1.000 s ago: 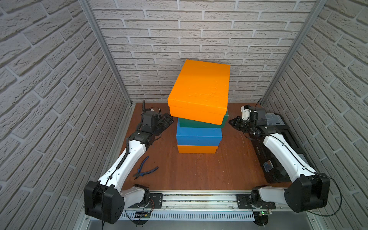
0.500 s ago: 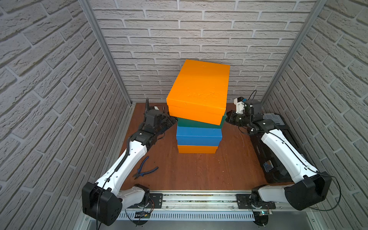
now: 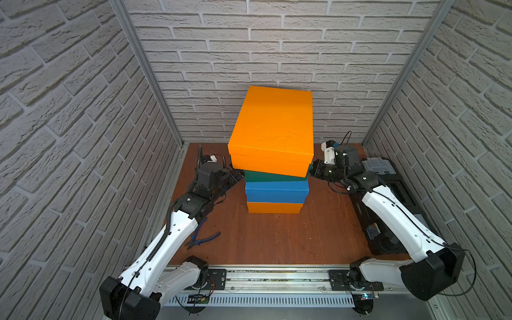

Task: Stack the shoeboxes
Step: Adjust the shoeboxes in the shoebox.

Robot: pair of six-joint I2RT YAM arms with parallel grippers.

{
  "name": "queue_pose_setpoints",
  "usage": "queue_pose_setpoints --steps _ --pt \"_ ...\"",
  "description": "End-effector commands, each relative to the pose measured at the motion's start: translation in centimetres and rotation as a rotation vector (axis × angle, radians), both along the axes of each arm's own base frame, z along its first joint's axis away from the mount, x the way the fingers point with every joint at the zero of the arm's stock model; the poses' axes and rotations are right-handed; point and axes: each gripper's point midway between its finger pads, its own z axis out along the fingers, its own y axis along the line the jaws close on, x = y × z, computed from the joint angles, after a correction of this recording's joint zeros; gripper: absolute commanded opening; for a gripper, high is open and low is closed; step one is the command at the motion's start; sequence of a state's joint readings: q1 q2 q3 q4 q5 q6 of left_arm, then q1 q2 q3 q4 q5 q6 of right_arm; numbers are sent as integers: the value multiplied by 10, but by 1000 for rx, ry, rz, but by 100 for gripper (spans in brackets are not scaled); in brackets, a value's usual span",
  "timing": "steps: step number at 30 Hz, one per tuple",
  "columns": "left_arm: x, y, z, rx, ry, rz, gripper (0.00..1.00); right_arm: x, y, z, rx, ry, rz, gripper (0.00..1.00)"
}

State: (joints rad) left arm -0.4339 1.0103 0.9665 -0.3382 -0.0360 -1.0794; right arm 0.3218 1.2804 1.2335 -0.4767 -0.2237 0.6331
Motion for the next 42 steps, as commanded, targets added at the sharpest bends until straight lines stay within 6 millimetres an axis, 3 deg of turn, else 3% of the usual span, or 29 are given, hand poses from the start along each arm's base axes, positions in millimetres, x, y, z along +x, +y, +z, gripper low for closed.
queue_pose_setpoints --steps 1,7,21,33,42 --pt "-6 -8 0 -28 -13 -30 98 -24 23 12 53 -15 90 11" --pt "-12 -9 -2 -37 -14 -38 98 -37 22 17 65 -34 79 11" --pt "-20 -37 -9 -43 0 -98 98 -57 29 16 91 -26 93 12" --pt "-28 -28 -11 -7 7 -88 98 -79 49 11 61 -21 148 12" --pt "-31 -36 -15 -34 20 -112 98 -84 37 20 30 -57 115 12"
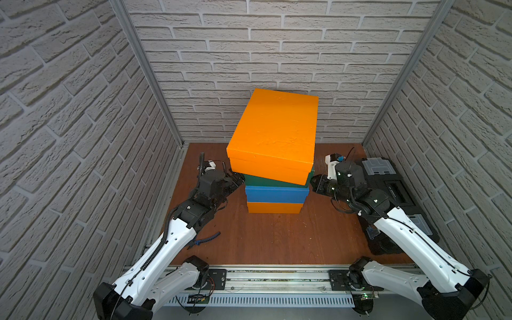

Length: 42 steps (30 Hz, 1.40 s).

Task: Stack the shoeboxes
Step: Adjust the shoeboxes in the shoebox.

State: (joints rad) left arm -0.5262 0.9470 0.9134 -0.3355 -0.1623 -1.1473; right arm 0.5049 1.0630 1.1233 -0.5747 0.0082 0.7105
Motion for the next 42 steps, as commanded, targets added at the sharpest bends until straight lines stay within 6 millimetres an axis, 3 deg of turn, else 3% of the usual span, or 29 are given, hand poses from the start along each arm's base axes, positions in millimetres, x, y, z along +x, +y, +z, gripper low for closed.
queue_pose_setpoints --steps 1,7,20,28,37,42 --pt "-16 -35 -11 -22 31 -167 98 -21 34 18 87 -30 166 12" --pt "-21 -39 -8 -25 27 -181 98 -20 35 15 73 -15 169 13" --pt "-26 -30 -4 -4 13 -156 98 -11 34 13 52 -19 159 13" --pt "-25 -25 -9 25 20 -136 98 -16 5 11 -22 -30 105 13" --pt "-28 -3 1 56 -6 -74 98 -9 -26 0 3 18 41 12" --pt "-30 16 10 69 -27 -29 98 -6 -15 -4 67 45 72 12"
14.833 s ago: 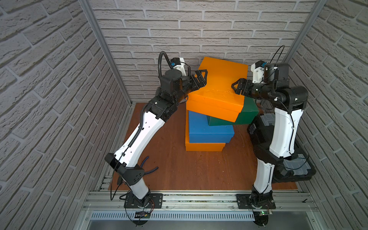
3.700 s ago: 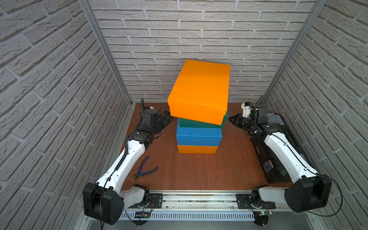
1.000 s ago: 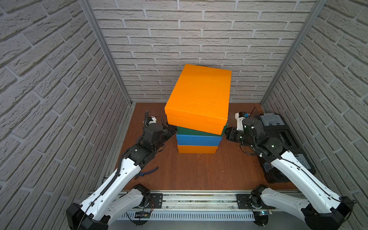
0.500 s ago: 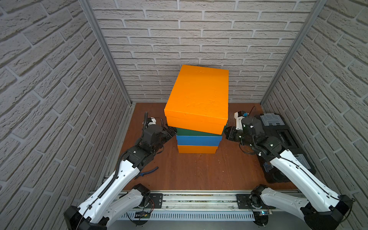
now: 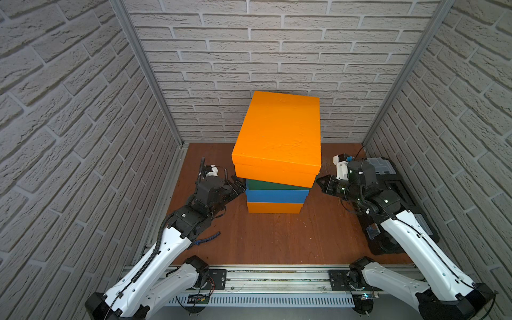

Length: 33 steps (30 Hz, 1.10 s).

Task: Stack the shoeboxes
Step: Adjust the shoeboxes in the shoebox.

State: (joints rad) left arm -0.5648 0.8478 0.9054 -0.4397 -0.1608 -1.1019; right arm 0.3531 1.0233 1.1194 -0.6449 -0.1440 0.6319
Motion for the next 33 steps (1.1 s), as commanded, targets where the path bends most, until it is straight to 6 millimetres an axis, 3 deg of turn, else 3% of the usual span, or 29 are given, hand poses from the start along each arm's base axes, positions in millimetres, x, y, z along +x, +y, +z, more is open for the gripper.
queue_pose_setpoints --steps 1,8,14,17,22,29,33 --pt "-1 15 8 24 -27 36 98 0 17 -4 72 19 61 12" --pt "-4 35 14 39 -32 83 98 2 27 -11 66 40 96 12" --pt "-6 48 29 49 -58 111 98 1 17 -6 15 27 73 12" --pt "-5 54 45 60 -89 124 98 -3 3 9 -46 4 48 12" --pt "-2 56 79 59 -156 121 98 -7 -18 51 -139 -81 8 13" --pt "9 34 116 -12 -228 46 98 11 5 101 -82 -156 77 14" --pt "14 19 130 -30 -253 3 98 21 19 118 -62 -183 108 14"
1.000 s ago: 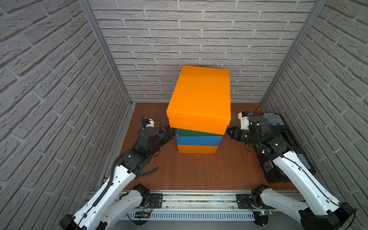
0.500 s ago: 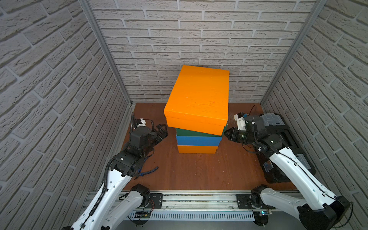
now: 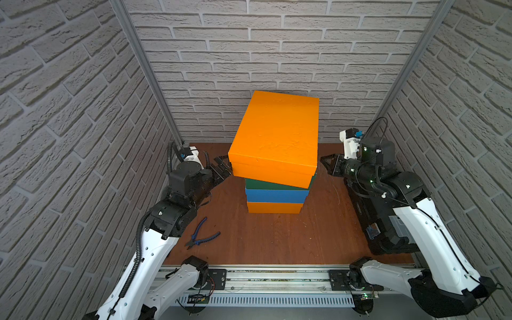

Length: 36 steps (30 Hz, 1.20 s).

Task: Stack the shoeboxes
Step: Adjust the shoeboxes in the shoebox, then adjust the shoebox.

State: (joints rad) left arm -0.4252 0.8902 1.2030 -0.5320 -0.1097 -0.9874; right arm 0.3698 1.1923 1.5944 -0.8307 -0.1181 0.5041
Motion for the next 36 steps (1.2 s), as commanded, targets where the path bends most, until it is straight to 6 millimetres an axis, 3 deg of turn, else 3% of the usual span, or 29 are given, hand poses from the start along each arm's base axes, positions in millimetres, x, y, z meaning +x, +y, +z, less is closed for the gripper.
queue_pose_setpoints --steps 1,7,11,23,36 --pt "4 -19 32 -30 -92 -66 98 6 15 9 5 -15 54 14" --pt "9 -58 49 -22 -132 -160 98 19 28 25 44 -45 73 14" --pt "17 -69 48 -10 -126 -173 98 26 28 28 30 -52 61 14" --pt "17 -57 28 16 -104 -109 98 42 32 12 3 -27 51 14" --pt "15 -62 11 -19 -65 -127 98 49 26 7 -6 -18 25 14"
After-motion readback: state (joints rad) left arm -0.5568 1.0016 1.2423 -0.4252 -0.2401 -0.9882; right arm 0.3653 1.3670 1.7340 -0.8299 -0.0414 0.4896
